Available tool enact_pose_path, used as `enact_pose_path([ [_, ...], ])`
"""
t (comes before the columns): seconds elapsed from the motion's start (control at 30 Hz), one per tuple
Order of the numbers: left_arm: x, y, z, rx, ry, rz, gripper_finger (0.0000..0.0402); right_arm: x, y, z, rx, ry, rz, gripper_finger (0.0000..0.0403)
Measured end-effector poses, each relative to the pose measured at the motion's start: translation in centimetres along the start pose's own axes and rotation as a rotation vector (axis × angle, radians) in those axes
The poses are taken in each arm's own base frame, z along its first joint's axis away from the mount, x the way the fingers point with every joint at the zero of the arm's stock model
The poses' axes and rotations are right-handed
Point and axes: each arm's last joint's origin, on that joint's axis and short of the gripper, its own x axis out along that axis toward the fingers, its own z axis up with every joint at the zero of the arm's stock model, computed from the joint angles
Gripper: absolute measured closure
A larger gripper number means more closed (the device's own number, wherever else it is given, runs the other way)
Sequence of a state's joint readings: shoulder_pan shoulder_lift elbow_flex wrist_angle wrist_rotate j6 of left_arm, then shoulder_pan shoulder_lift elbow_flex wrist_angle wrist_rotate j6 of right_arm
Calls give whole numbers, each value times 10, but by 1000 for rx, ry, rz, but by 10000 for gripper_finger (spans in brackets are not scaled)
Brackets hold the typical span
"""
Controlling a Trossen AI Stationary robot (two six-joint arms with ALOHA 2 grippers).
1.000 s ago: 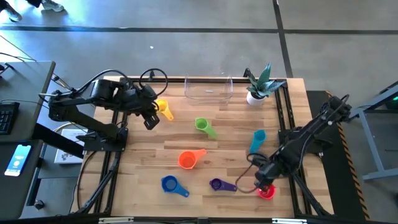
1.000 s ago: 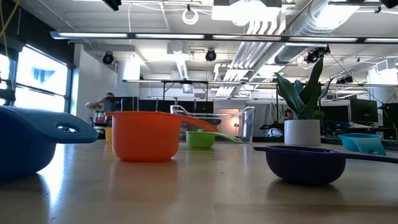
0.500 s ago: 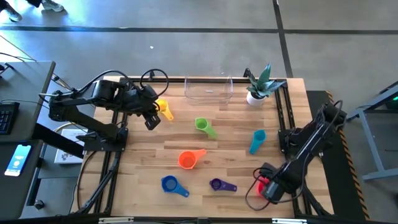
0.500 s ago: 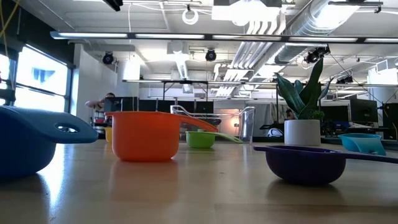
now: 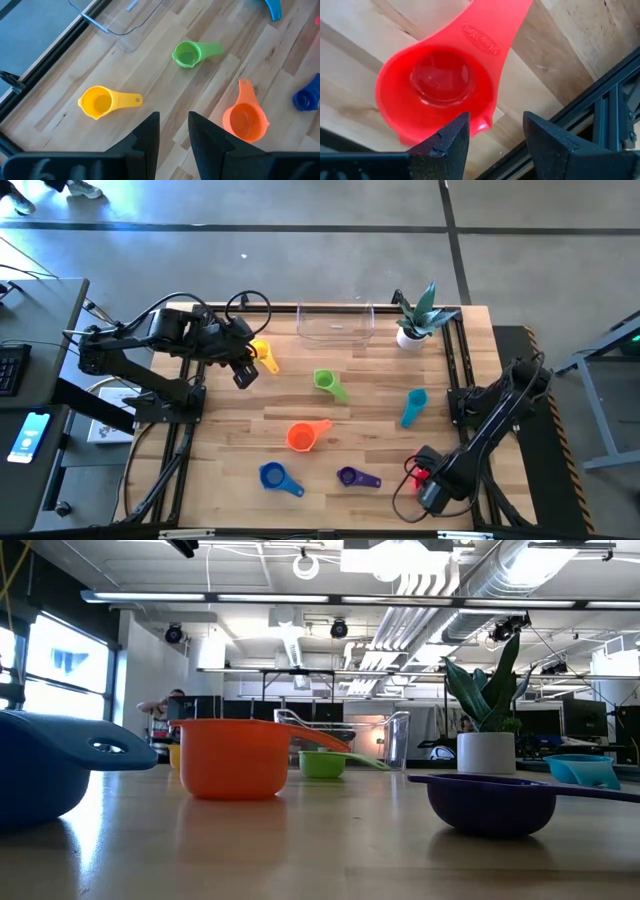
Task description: Nest measuring cups in basket
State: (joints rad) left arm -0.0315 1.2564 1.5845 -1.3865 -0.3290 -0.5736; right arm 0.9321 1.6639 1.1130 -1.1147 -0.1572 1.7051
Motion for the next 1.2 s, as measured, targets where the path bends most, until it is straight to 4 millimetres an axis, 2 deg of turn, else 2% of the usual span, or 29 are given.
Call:
enact_pose_path([
  [0.47,0,0,0,2,1,1,310,26,20,3,67,-31,-6,229],
  [0.6,0,0,0,3,1,1,310,27,20,3,79,-32,-8,264],
  [0.9,0,0,0,30,8,-9,309,26,18,3,82,-16,-20,386],
  [1.2,0,-3,-2,37,70,-105,309,16,13,2,143,-24,-2,398],
])
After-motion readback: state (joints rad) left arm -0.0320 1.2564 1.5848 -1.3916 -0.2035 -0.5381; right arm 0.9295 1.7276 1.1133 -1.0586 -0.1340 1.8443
